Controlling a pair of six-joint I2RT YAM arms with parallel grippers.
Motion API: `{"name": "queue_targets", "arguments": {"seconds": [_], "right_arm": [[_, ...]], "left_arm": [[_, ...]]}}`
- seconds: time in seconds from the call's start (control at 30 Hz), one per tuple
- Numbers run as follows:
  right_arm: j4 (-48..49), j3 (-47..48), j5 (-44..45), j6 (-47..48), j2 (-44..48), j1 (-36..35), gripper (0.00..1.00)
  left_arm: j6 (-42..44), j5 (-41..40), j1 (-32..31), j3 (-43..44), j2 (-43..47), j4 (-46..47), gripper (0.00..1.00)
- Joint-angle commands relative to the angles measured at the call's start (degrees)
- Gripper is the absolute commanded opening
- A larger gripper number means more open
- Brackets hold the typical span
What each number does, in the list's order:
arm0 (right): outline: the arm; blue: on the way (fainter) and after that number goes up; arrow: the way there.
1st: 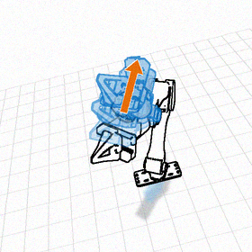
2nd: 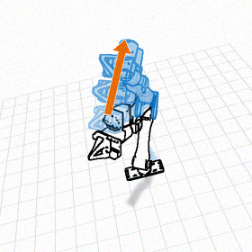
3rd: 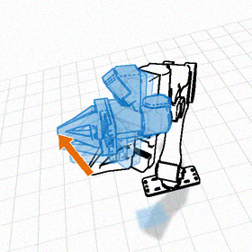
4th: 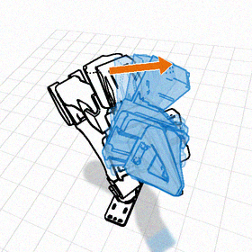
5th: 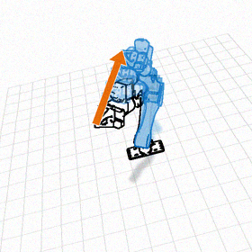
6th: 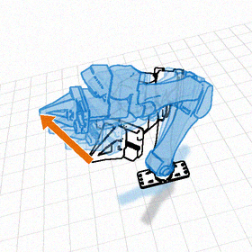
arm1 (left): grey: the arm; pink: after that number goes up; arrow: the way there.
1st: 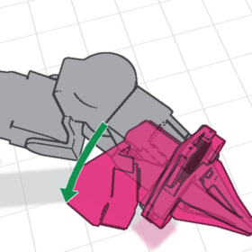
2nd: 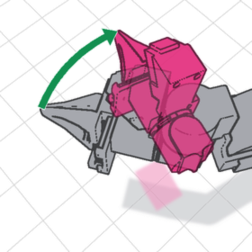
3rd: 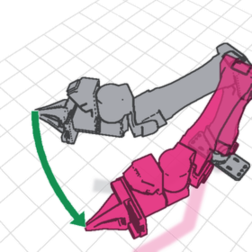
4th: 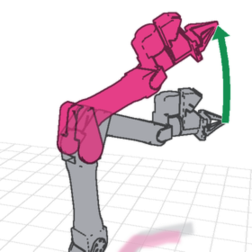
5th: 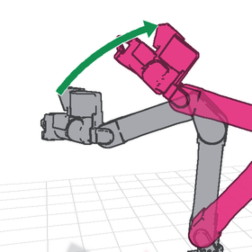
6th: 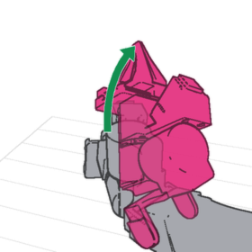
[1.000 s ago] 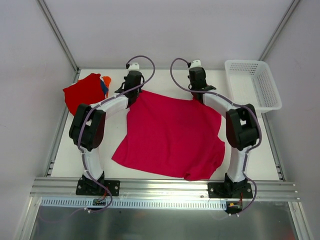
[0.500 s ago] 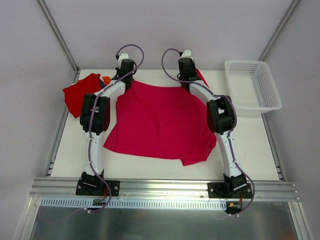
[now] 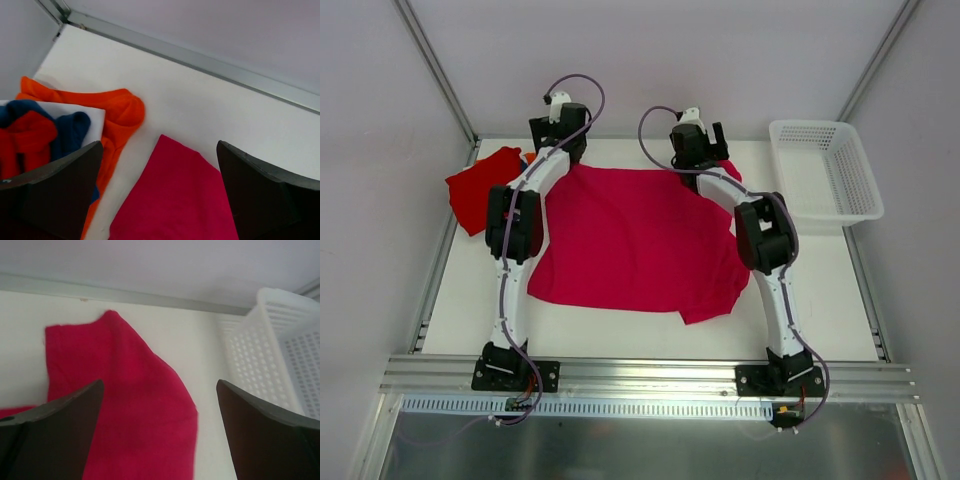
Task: Fold and stack the t-shirts
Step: Flatten out the tshirt
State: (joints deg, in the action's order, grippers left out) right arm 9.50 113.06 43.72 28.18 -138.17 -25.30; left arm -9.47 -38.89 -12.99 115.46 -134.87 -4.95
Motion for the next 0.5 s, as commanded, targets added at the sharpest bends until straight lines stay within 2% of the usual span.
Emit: {"name": "queue_targets", "arguments": {"seconds": [0.0,0.07,0.1,0.13,0.17,0.2,0.23,0.27,0.3,0.33,0.4,0.47], "right_arm": [[5.0,-9.4,8.7,0.0,19.3,-2.5,1.0],[-3.7,-17.0,9.1,-4.7,25.5,-3.5,0.99],[-8.1,-19.3,8.0,-12.4,31.5,-3.8,0.99],[-17.8,-21.3,3.3,-16.5,34.3,-4.0,0.99],[-21.3,-26.3,1.5,-20.6,37.0,-4.2,1.0],[-24.1,-29.4,-0.3,-27.2,42.4,-4.5,0.99],[-26.7,-32.8,-3.9,-29.8,45.0,-4.8,0.99],[-27.0,-40.4,-4.4,-31.9,47.8,-6.3,1.0],[-26.9,-44.2,-4.5,-33.5,50.5,-7.6,0.99],[-26.7,-47.6,-3.9,-35.4,55.3,-8.8,0.99],[-30.6,-54.7,-0.3,-38.4,59.1,-13.4,1.0],[-34.8,-58.0,1.6,-44.5,63.1,-17.5,1.0]], "left_arm": [[2.6,-4.3,-2.1,-2.8,13.6,-0.5,0.99],[2.5,-7.1,-5.4,-6.9,20.5,-1.9,0.99],[1.4,-7.2,-6.6,-11.9,22.9,-3.1,0.99],[-0.2,-6.5,-7.7,-15.0,25.5,-5.8,0.99],[-4.7,-5.2,-8.8,-18.7,30.8,-7.2,0.99],[-7.3,-1.4,-10.6,-26.4,33.2,-8.5,0.99],[-9.9,1.0,-11.3,-30.7,36.2,-9.3,0.99],[-15.3,3.2,-12.0,-35.3,41.0,-9.4,0.99],[-17.7,9.0,-12.7,-43.1,43.1,-9.4,0.99],[-20.0,11.3,-12.9,-46.4,44.9,-9.3,0.97],[-23.5,13.1,-14.9,-54.2,47.9,-9.0,0.95],[-23.5,11.7,-17.0,-57.0,48.2,-9.3,0.94]]}}
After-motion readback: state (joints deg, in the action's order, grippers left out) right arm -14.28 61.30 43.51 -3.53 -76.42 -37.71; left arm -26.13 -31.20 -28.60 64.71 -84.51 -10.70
